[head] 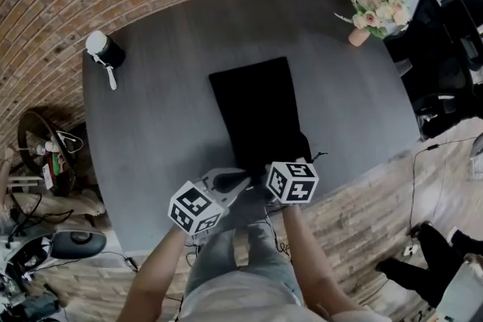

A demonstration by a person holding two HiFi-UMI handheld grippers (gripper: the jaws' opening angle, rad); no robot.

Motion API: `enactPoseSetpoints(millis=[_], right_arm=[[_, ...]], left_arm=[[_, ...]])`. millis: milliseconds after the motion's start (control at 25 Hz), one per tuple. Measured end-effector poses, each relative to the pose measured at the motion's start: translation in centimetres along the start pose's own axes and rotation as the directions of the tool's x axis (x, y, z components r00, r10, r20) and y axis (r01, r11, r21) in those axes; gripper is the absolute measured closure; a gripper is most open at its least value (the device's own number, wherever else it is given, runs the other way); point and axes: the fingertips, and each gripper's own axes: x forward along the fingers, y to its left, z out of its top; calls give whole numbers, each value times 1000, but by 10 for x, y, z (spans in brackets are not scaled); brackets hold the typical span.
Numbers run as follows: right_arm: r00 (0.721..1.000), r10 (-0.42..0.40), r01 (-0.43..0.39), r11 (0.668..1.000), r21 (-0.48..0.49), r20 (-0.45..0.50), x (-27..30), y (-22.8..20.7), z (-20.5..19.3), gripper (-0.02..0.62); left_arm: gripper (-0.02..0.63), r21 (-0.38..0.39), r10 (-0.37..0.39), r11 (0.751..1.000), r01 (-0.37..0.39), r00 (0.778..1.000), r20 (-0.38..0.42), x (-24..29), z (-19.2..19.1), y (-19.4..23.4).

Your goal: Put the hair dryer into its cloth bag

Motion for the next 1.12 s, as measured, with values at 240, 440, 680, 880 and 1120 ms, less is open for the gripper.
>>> enactPoseSetpoints(millis=[240, 440, 680, 880, 1120], right_arm=[[1000, -12, 12, 1000, -15, -4, -15, -1, -5, 311], [1000, -18, 18, 1000, -22, -8, -38, -1, -9, 310], [999, -34, 34, 999, -11, -20, -65, -5, -19, 318], [997, -71, 71, 997, -3, -39, -88, -12, -33, 330], [990, -134, 135, 991, 18, -42, -113, -26, -45, 347]], left_arm=[[588, 13, -1, 1000, 1, 1000, 0, 0, 2, -1], [588, 28, -3, 1000, 3, 1000, -6, 3, 5, -5], [588, 68, 2, 998, 1, 999, -48, 5, 3, -9], [588, 110, 11, 994, 0, 995, -98, 9, -2, -11], [588, 138, 29, 990, -5, 985, -173, 17, -18, -9]])
